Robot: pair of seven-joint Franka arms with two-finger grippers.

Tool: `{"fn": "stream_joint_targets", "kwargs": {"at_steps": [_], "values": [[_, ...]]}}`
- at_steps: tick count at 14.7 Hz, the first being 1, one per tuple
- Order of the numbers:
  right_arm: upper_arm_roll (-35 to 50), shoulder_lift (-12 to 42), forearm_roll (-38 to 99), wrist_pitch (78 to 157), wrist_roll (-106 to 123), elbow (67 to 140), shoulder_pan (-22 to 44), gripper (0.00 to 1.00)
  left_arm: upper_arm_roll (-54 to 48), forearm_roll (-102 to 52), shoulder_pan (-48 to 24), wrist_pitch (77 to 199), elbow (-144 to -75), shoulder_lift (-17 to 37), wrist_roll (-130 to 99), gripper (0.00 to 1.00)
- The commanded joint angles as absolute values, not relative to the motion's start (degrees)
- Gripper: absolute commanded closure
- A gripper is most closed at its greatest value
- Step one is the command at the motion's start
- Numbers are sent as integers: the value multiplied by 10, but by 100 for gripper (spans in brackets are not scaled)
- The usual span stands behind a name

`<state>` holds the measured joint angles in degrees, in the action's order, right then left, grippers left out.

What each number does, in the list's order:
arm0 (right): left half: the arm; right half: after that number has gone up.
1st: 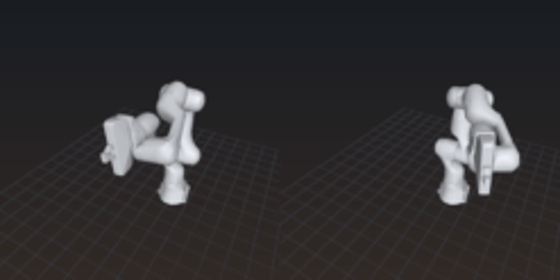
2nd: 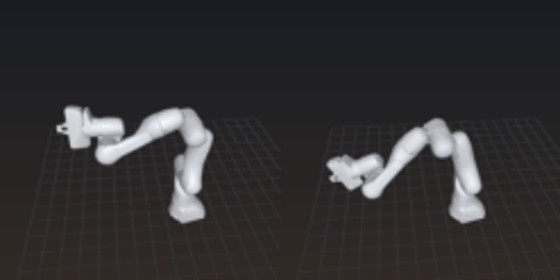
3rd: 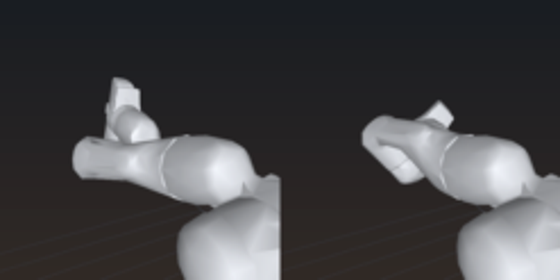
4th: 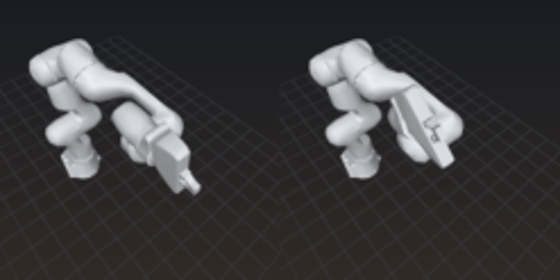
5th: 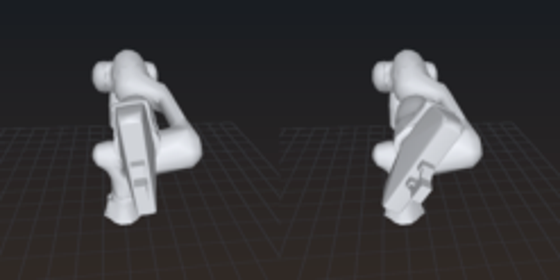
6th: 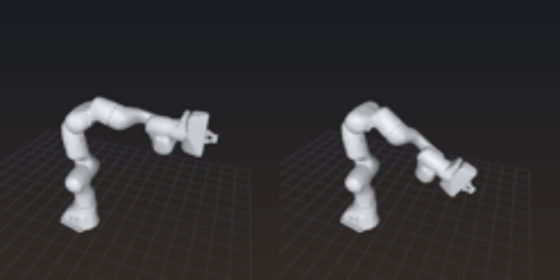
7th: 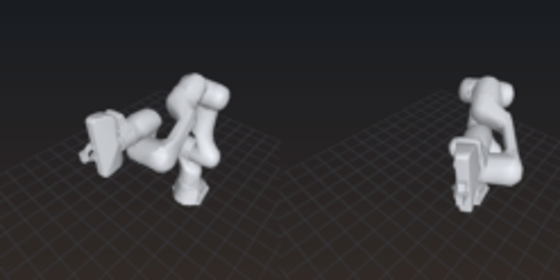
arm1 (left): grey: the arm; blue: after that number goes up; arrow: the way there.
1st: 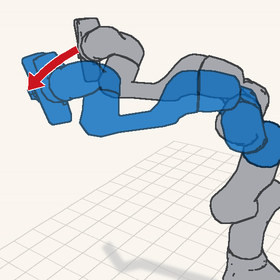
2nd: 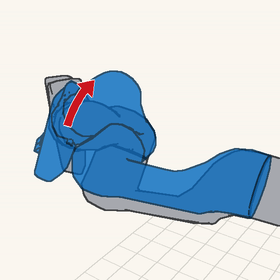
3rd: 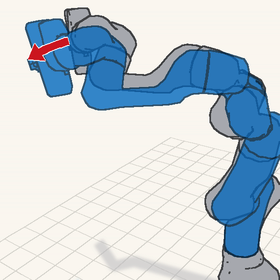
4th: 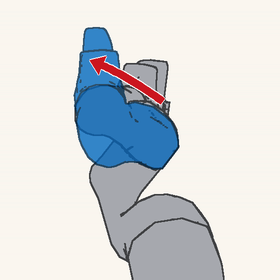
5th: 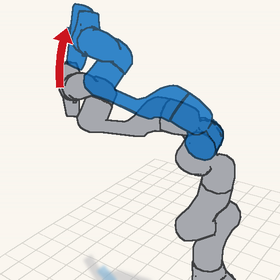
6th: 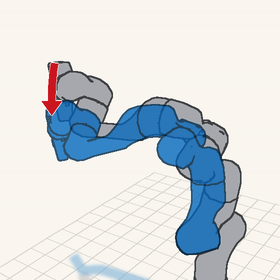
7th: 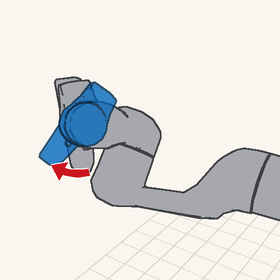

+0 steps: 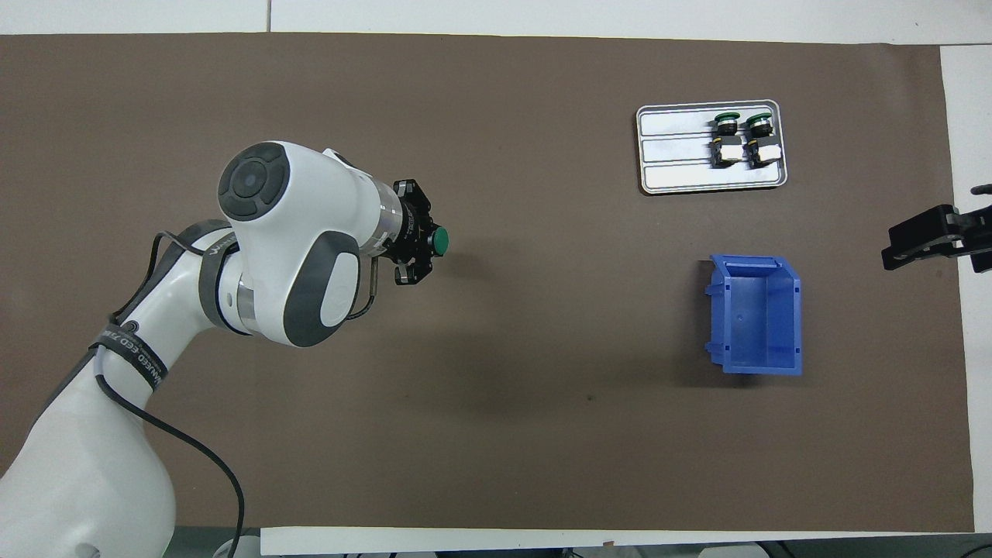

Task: Place and press button with both arms
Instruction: 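Close the left gripper around the black button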

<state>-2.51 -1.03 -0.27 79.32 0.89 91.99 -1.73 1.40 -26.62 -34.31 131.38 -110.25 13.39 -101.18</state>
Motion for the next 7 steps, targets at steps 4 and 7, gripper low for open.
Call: {"fn": "stream_joint_targets", "kwargs": {"at_steps": [4,7], "values": [[-24,-25,2,798,20,937,-21,2,13,-461,-294,1309,-1167,94,-824,91],[-24,-25,2,798,20,937,-21,2,13,-572,-258,1302,-1218,70,-711,91]]}}
